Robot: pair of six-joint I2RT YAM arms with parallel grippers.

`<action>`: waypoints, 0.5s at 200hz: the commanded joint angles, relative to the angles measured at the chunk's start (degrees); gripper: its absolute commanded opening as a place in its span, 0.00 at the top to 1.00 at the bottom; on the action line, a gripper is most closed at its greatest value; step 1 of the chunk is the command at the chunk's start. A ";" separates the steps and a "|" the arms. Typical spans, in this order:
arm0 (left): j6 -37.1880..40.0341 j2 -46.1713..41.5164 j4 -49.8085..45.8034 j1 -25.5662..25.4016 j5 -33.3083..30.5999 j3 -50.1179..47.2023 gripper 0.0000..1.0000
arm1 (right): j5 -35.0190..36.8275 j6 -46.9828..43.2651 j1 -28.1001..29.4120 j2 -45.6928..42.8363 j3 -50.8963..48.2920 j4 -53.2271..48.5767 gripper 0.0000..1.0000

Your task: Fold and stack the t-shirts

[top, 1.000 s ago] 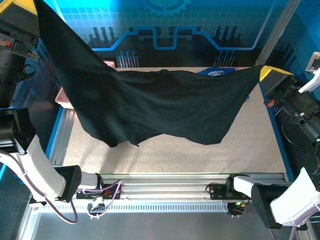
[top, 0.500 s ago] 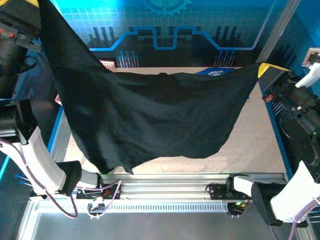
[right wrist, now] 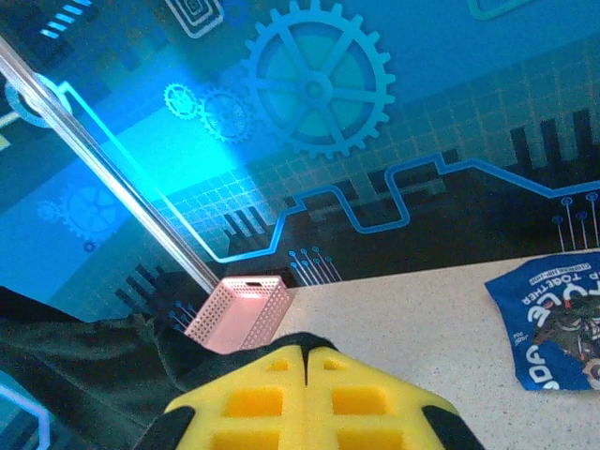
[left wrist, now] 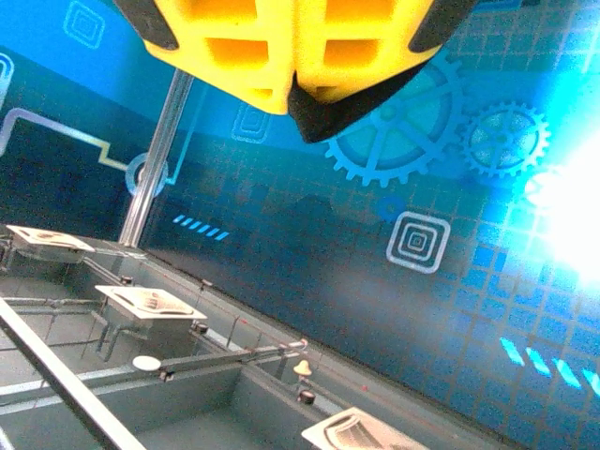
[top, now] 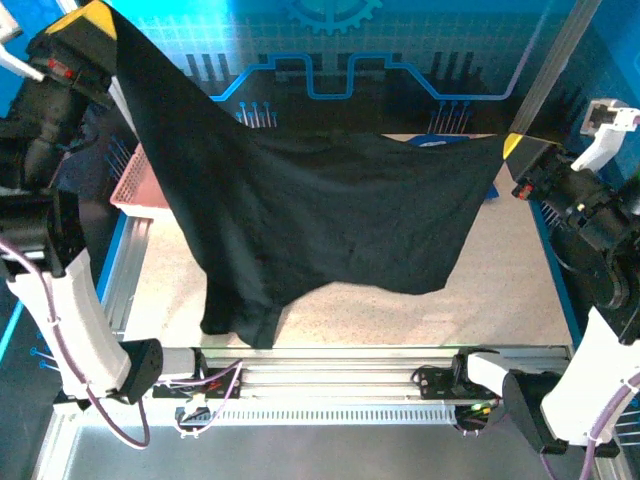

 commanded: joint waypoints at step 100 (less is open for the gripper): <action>-2.57 -9.29 4.41 -0.92 0.43 4.70 1.00 | 0.10 3.66 1.61 -7.15 8.47 -6.39 1.00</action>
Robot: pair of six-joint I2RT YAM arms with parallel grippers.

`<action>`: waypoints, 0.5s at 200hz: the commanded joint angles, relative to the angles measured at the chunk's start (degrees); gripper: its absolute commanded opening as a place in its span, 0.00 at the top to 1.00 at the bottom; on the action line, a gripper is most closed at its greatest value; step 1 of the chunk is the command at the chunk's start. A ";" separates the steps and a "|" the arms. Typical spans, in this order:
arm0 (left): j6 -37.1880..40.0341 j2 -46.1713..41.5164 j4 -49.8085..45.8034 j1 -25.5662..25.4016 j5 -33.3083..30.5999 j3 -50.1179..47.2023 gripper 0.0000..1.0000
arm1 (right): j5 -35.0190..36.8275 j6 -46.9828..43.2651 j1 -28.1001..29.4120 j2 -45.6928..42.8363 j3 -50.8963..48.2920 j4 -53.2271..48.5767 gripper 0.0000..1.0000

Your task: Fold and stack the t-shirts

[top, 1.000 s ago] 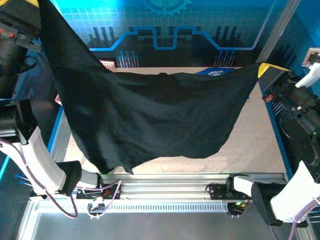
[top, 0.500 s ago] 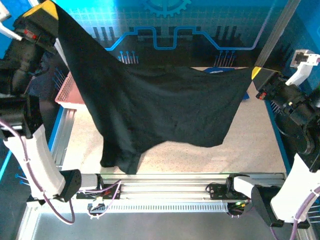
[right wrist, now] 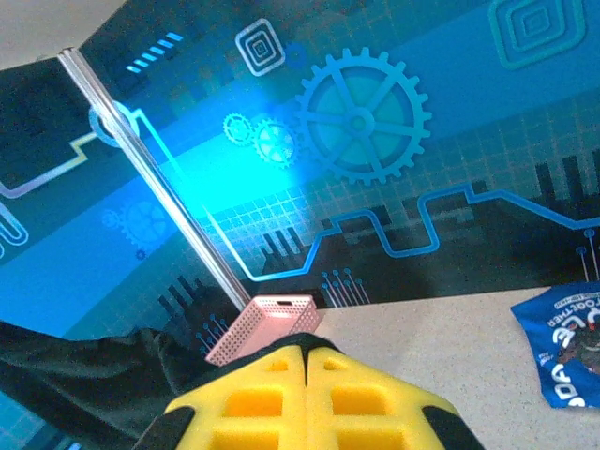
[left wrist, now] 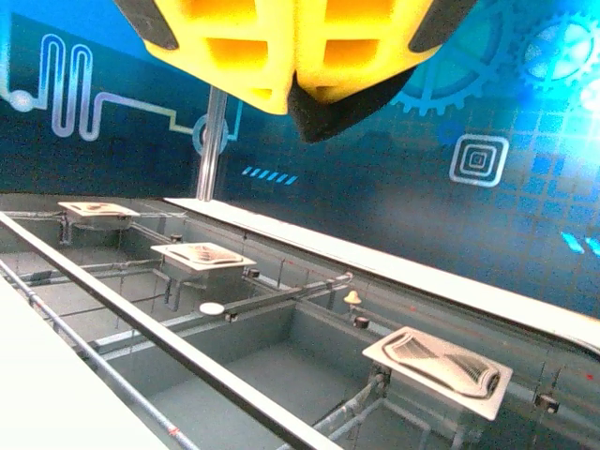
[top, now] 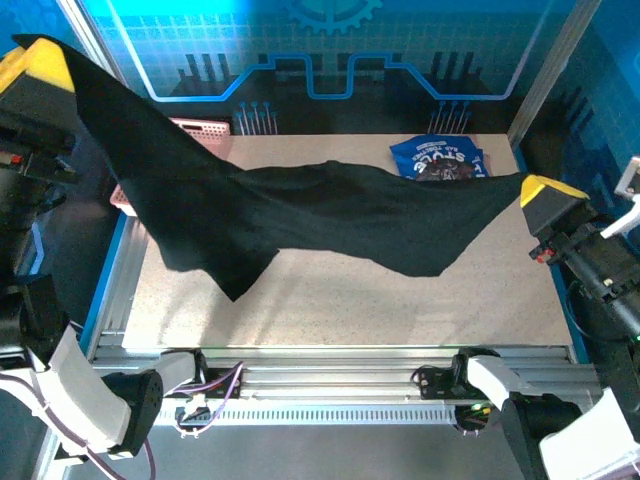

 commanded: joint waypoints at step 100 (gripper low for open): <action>3.12 4.14 2.67 -0.54 -0.96 -6.53 1.00 | 8.12 -5.73 6.09 -0.17 -13.59 3.16 1.00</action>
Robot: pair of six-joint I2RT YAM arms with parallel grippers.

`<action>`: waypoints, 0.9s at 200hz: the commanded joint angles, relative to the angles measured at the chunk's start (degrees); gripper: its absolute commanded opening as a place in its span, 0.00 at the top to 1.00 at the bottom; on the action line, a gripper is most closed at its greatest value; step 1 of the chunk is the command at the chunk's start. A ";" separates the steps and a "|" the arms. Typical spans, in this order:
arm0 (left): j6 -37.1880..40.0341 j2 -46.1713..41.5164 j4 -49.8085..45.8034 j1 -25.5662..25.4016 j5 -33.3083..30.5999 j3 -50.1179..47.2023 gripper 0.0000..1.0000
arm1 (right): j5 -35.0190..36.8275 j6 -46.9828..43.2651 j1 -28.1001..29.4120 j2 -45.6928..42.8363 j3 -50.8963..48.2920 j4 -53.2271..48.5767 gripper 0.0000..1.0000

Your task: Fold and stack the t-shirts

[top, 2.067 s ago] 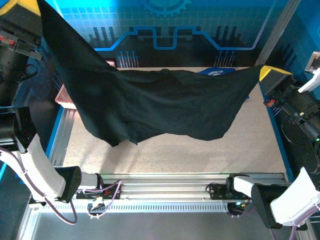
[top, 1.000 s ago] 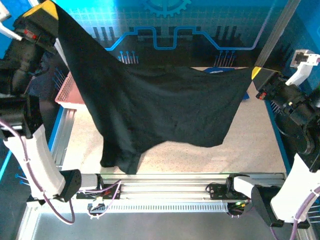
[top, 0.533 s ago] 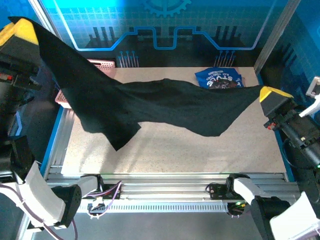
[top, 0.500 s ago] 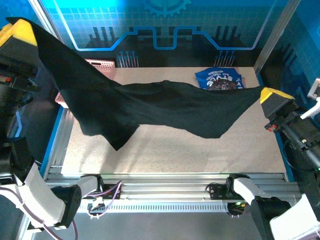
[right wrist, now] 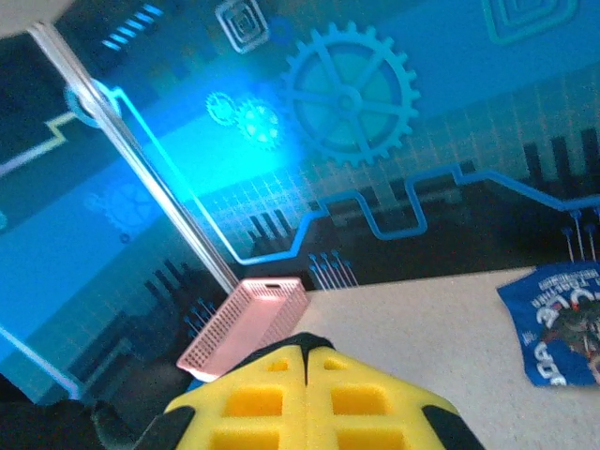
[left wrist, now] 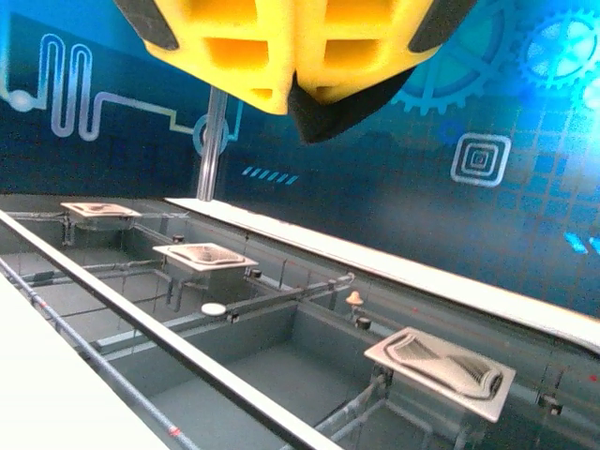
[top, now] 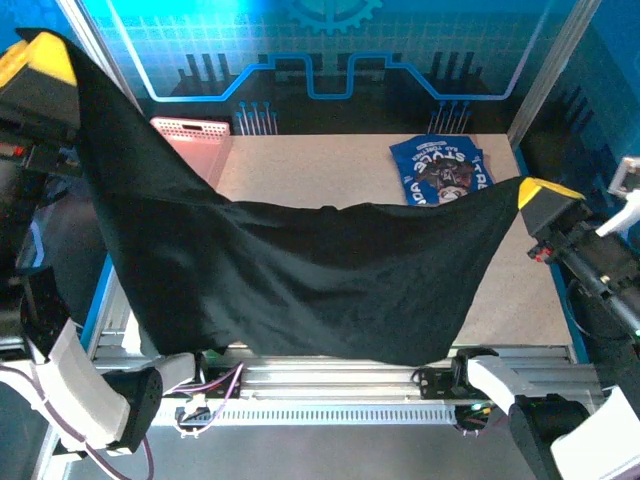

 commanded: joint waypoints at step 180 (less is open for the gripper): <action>3.40 66.46 4.16 -6.27 -9.02 10.74 0.16 | -5.40 6.14 -13.46 69.88 -7.34 44.53 0.42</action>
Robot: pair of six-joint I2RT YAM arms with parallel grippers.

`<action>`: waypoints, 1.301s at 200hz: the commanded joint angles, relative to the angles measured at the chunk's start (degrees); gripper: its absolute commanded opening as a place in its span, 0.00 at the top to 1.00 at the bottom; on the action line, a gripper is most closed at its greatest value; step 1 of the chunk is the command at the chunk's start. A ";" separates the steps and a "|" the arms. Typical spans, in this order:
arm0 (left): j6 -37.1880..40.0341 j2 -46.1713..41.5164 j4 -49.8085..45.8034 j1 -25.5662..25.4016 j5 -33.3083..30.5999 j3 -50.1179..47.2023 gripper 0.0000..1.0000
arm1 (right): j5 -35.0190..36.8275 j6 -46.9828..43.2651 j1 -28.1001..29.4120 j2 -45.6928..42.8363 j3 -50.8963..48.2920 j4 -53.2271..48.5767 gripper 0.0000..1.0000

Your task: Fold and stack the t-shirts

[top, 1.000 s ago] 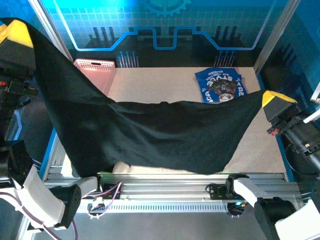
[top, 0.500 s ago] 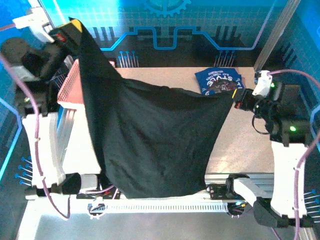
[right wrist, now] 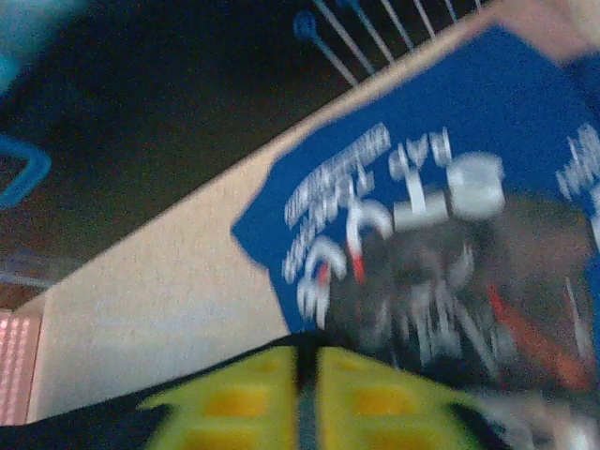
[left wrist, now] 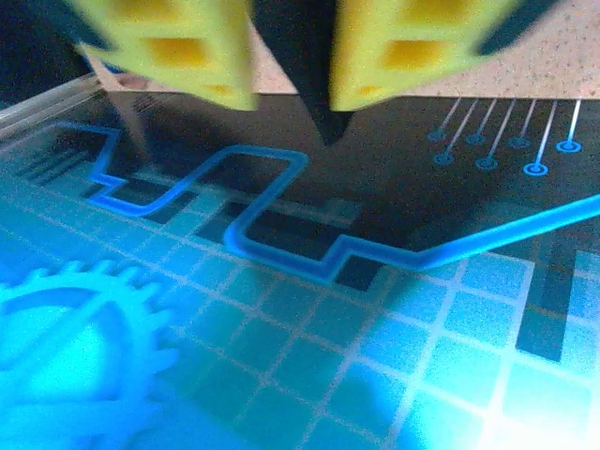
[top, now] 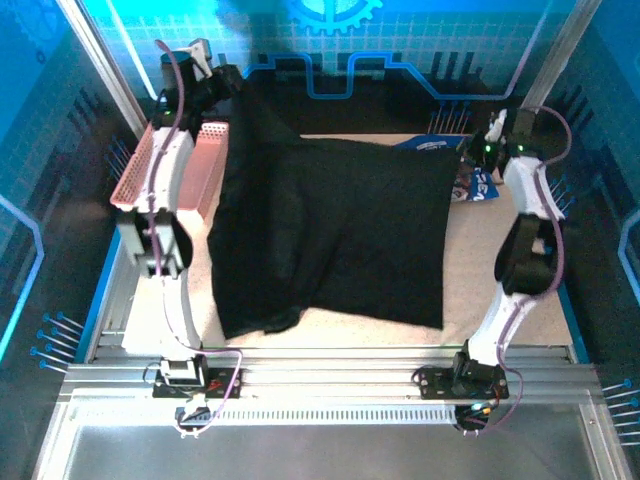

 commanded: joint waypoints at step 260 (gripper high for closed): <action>-18.21 -61.48 -40.61 -7.58 -0.46 -84.24 0.10 | -12.59 -2.67 -2.01 -59.13 -65.62 -32.83 0.01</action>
